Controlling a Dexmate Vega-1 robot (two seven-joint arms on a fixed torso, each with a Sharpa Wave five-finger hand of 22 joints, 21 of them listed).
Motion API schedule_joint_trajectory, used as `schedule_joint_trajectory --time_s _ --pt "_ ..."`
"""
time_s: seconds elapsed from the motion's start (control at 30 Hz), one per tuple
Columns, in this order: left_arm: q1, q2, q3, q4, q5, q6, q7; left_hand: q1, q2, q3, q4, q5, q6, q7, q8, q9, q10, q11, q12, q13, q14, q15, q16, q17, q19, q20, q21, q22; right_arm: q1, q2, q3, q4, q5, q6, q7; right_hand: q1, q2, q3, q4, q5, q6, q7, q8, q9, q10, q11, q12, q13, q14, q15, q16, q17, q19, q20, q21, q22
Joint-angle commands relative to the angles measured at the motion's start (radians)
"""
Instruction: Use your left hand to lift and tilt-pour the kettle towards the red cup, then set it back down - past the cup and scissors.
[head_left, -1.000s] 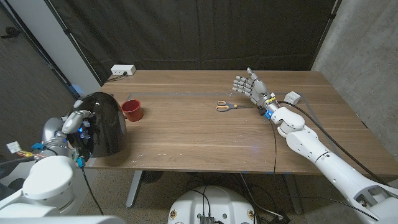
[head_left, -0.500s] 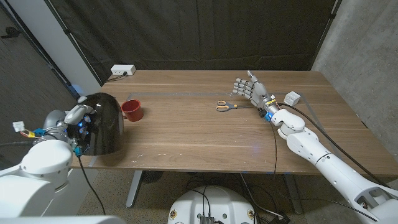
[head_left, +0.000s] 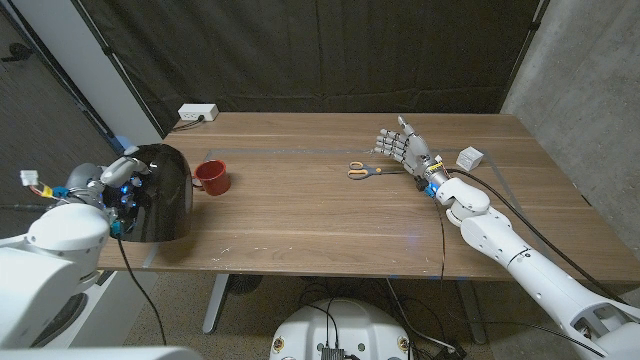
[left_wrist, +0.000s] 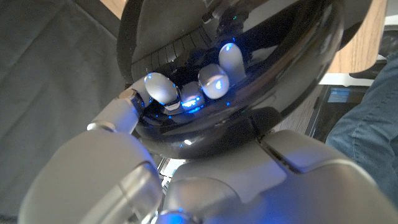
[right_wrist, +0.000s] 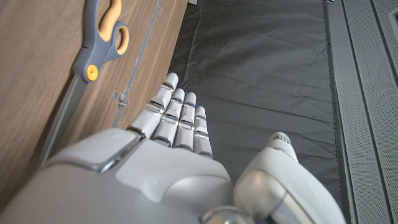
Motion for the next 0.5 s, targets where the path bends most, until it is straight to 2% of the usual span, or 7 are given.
schedule_joint_trajectory --time_s 0.03,0.07,0.17,0.23,0.37,0.5 --pt "-0.09 0.124 -0.005 0.03 -0.01 0.161 -0.064 -0.009 0.021 0.061 0.053 0.008 -0.001 0.003 0.007 0.0 0.083 -0.076 0.113 0.093 0.06 -0.056 0.002 -0.004 -0.007 -0.052 -0.002 0.002 -0.005 -0.004 -0.005 -0.015 -0.009 -0.012 -0.015 0.003 0.006 -0.002 0.001 -0.002 0.002 0.003 -0.001 0.006 0.008 -0.002 -0.003 0.004 0.0 0.004 -0.006 0.003 0.007 -0.017 0.0 0.003" --pt "-0.096 0.133 -0.002 0.033 -0.01 0.164 -0.07 -0.009 0.022 0.06 0.053 0.008 0.002 0.002 0.005 -0.01 0.093 -0.075 0.099 0.069 0.057 -0.055 0.002 -0.002 -0.007 -0.049 -0.002 0.002 -0.006 -0.004 -0.005 -0.015 -0.01 -0.011 -0.015 0.003 0.006 -0.002 0.001 -0.002 0.002 0.003 -0.001 0.006 0.008 -0.001 -0.003 0.004 0.0 0.004 -0.006 0.003 0.007 -0.017 0.0 0.003" --pt "-0.113 0.162 0.013 0.04 -0.008 0.174 -0.08 -0.01 0.023 0.059 0.053 0.011 -0.005 0.0 0.014 -0.002 0.086 -0.075 0.108 0.09 0.06 -0.055 0.0 -0.005 -0.007 -0.051 -0.002 0.001 -0.007 -0.003 -0.006 -0.015 -0.01 -0.008 -0.014 0.003 0.006 -0.002 0.001 -0.002 0.002 0.003 -0.002 0.006 0.008 -0.003 -0.003 0.004 0.0 0.004 -0.005 0.003 0.007 -0.017 0.0 0.003" --pt "-0.125 0.175 0.023 0.046 -0.008 0.172 -0.088 -0.011 0.025 0.058 0.053 0.011 0.002 0.003 0.007 -0.023 0.087 -0.074 0.101 0.079 0.06 -0.055 -0.001 -0.008 -0.01 -0.048 -0.002 0.002 -0.011 -0.005 -0.005 -0.017 -0.011 -0.005 -0.014 0.003 0.006 -0.002 0.001 -0.002 0.002 0.003 -0.002 0.006 0.008 -0.004 -0.003 0.004 0.0 0.005 -0.006 0.003 0.007 -0.017 0.0 0.003" --pt "-0.146 0.193 0.041 0.053 -0.007 0.177 -0.096 -0.013 0.025 0.057 0.052 0.013 -0.009 0.001 0.023 -0.005 0.085 -0.071 0.099 0.083 0.059 -0.055 0.0 -0.005 -0.007 -0.051 -0.002 0.001 -0.027 -0.008 0.002 -0.027 -0.006 -0.002 -0.024 0.003 0.006 -0.003 0.001 -0.002 0.002 0.004 -0.002 0.006 0.009 -0.003 -0.003 0.004 0.0 0.004 -0.006 0.003 0.007 -0.017 0.0 0.003" --pt "-0.159 0.206 0.049 0.059 -0.006 0.171 -0.106 -0.013 0.026 0.056 0.052 0.014 -0.004 0.003 0.018 -0.024 0.084 -0.072 0.103 0.089 0.057 -0.054 -0.004 -0.01 -0.008 -0.051 -0.003 0.001 -0.042 -0.015 0.008 -0.037 -0.004 0.004 -0.029 0.003 0.007 -0.003 0.001 -0.002 0.003 0.003 -0.001 0.006 0.008 -0.003 -0.004 0.004 0.0 0.004 -0.006 0.003 0.007 -0.017 -0.001 0.003"
